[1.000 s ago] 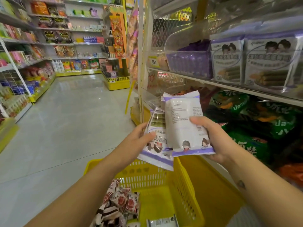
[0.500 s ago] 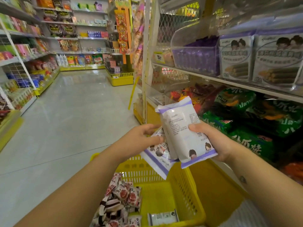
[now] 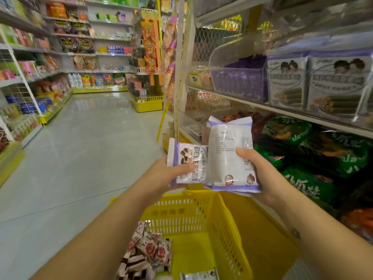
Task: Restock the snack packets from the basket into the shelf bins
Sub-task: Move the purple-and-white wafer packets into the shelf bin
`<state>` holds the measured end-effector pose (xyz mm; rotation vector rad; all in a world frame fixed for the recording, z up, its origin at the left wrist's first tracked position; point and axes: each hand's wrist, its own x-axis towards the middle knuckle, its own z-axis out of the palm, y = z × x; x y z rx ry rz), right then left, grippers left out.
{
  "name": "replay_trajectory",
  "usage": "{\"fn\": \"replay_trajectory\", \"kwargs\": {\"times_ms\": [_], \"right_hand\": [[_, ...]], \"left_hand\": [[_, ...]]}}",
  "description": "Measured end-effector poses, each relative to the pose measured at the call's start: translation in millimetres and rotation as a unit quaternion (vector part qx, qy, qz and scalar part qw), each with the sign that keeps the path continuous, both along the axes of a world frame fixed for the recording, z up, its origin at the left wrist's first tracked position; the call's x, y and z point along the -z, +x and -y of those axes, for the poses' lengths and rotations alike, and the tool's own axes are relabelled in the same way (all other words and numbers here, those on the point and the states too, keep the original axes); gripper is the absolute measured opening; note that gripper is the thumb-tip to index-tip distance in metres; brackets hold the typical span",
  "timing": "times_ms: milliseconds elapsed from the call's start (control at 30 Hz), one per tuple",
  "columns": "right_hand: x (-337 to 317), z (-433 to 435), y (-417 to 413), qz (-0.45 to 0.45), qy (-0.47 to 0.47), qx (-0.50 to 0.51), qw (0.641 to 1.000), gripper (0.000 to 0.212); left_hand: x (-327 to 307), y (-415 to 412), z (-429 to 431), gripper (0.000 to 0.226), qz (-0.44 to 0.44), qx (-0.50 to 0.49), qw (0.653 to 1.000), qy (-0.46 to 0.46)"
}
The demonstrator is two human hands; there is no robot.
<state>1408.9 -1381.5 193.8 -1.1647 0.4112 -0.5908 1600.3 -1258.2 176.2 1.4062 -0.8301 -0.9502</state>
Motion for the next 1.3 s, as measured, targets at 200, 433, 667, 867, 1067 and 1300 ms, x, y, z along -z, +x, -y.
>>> {"fn": "replay_trajectory", "kwargs": {"times_ms": [200, 433, 667, 867, 1067, 1300], "right_hand": [[3, 7, -7, -0.067, -0.068, -0.104, 0.99, 0.067], [19, -4, 6, -0.054, 0.04, -0.175, 0.982, 0.068], [21, -14, 21, 0.04, 0.146, -0.067, 0.986, 0.034], [14, -1, 9, 0.063, 0.144, -0.031, 0.987, 0.035], [9, 15, -6, 0.107, 0.15, -0.014, 0.983, 0.046], [15, 11, 0, 0.079, 0.163, -0.023, 0.983, 0.044]], "left_hand": [[-15, 25, -14, 0.057, 0.142, 0.094, 0.984, 0.047], [-16, 20, -6, 0.044, 0.087, -0.007, 0.996, -0.026], [17, -36, 23, 0.032, 0.039, -0.255, 0.959, -0.12], [12, -29, 25, 0.041, 0.002, -0.11, 0.99, -0.09], [-4, -12, 11, 0.049, -0.115, 0.024, 0.987, -0.112], [7, -26, 12, 0.07, 0.014, -0.009, 0.997, -0.076]]}}
